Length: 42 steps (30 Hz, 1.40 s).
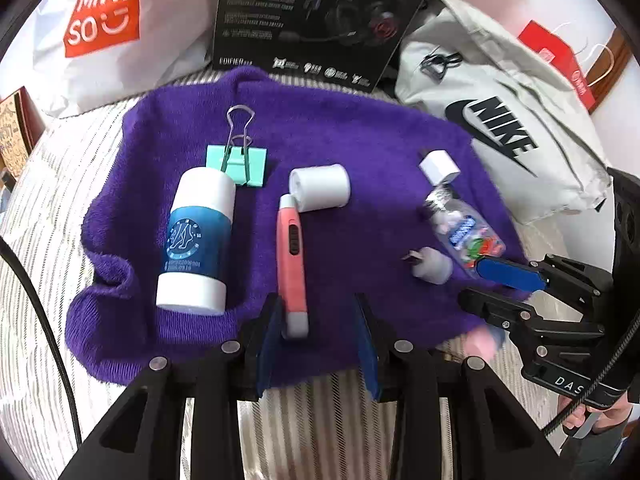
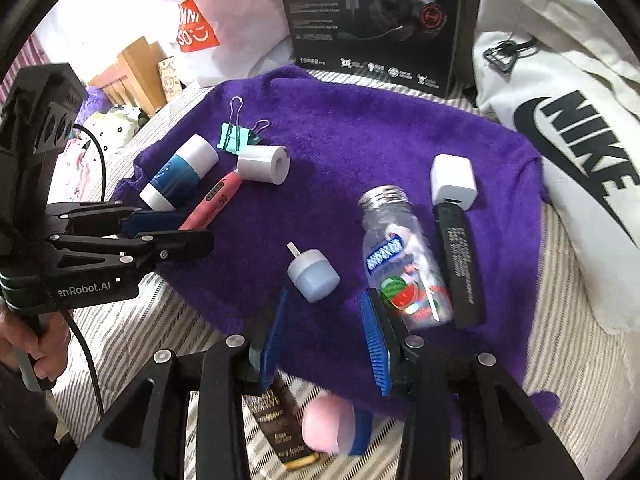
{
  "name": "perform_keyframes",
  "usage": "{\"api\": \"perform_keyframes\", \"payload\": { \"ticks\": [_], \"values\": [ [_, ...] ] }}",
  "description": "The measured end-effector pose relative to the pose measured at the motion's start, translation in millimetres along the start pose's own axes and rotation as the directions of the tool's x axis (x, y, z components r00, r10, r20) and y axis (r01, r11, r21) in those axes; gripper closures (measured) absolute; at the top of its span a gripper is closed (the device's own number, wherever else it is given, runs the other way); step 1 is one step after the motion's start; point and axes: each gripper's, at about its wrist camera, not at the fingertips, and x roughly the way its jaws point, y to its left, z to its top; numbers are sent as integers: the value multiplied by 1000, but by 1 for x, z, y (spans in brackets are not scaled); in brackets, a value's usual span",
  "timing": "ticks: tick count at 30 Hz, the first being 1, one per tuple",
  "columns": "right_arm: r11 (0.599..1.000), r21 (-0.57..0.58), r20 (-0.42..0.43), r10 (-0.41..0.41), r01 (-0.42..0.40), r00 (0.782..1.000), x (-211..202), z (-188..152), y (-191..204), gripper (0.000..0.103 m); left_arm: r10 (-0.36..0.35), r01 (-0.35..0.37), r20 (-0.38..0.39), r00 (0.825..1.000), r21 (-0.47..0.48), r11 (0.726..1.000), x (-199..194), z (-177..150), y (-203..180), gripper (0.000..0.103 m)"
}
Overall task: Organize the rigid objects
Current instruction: 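Open the left gripper to drop the pen while the right releases the white cap, then grasp the black Grand Reserve bottle with the left gripper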
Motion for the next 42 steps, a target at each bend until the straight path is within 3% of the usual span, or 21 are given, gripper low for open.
{"api": "perform_keyframes", "payload": {
  "ticks": [5,6,8,17,21,25,30,36,42],
  "values": [
    [1000,15,30,-28,28,999,-24,-13,-5,65,1,-1,19,1000,19,1000,-19,-12,-16,68],
    [999,22,34,-34,34,999,-29,-16,-6,65,8,-9,27,1000,23,1000,-22,-15,-21,65],
    [998,38,52,-47,45,998,-43,-25,-9,65,20,-21,46,999,24,999,-28,-22,-30,49],
    [985,157,123,-99,79,988,-97,-75,-30,55,13,-14,33,999,30,999,-29,-43,-72,49],
    [978,191,130,-105,79,986,-111,-98,-37,55,89,-89,-2,996,4,996,-12,-48,-87,49],
    [975,211,133,-92,62,987,-115,-114,-42,55,85,-86,-26,996,-26,996,6,-49,-92,49],
    [977,205,122,-90,63,988,-119,-132,-46,55,140,-141,-50,989,-20,990,23,-46,-105,50],
    [976,215,114,-66,40,991,-116,-141,-51,55,240,-237,-51,969,59,970,34,-45,-125,49],
    [975,219,103,-55,31,993,-108,-145,-53,55,268,-261,-58,962,110,959,19,-64,-116,48]
  ]
}}
